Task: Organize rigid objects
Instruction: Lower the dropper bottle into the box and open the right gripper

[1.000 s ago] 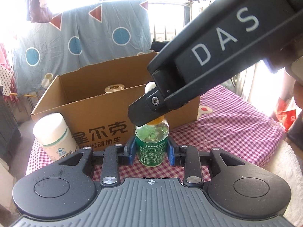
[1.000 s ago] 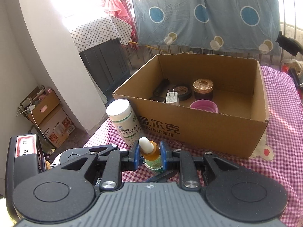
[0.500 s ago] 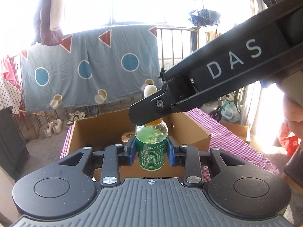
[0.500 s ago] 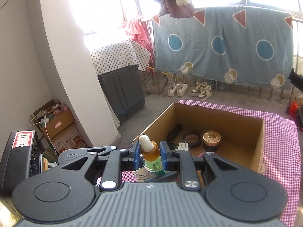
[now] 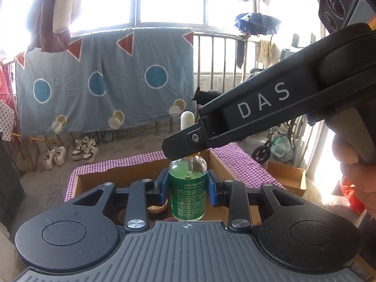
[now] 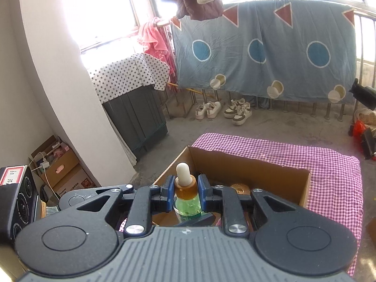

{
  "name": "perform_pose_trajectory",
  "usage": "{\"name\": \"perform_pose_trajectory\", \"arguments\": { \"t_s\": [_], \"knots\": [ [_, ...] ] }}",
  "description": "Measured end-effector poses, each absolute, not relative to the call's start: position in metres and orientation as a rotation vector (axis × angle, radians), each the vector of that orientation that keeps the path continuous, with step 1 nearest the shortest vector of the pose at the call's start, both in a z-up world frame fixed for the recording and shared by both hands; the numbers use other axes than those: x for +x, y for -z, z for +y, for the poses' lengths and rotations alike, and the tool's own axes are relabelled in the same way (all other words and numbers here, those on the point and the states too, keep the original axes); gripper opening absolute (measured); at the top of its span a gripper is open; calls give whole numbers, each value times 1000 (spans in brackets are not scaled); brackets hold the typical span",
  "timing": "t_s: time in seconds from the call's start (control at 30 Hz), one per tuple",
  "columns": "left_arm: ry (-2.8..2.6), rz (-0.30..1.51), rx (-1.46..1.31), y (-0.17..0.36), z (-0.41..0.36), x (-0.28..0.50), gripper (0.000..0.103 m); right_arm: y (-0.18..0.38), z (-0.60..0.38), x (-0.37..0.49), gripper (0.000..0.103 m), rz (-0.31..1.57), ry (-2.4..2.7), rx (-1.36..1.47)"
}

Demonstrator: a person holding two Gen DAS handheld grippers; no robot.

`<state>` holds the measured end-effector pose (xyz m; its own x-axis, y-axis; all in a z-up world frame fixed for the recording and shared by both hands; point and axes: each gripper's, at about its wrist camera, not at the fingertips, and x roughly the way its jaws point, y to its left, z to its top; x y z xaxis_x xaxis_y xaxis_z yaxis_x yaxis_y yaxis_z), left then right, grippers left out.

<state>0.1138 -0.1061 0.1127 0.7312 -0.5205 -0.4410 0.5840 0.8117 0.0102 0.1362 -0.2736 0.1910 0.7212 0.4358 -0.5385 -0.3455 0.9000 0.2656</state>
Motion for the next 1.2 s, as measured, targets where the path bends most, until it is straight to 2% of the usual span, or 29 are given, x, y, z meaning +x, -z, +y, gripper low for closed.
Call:
{"name": "perform_pose_trajectory", "arguments": {
  "t_s": [0.2, 0.87, 1.2],
  "knots": [
    [623, 487, 152, -104, -123, 138, 32, -172, -293, 178, 22, 713, -408, 208],
    [607, 808, 153, -51, -182, 223, 33, -76, -350, 276, 22, 895, -348, 264],
    [624, 878, 151, -39, -194, 237, 36, -53, -345, 296, 22, 909, -296, 109]
  ]
}}
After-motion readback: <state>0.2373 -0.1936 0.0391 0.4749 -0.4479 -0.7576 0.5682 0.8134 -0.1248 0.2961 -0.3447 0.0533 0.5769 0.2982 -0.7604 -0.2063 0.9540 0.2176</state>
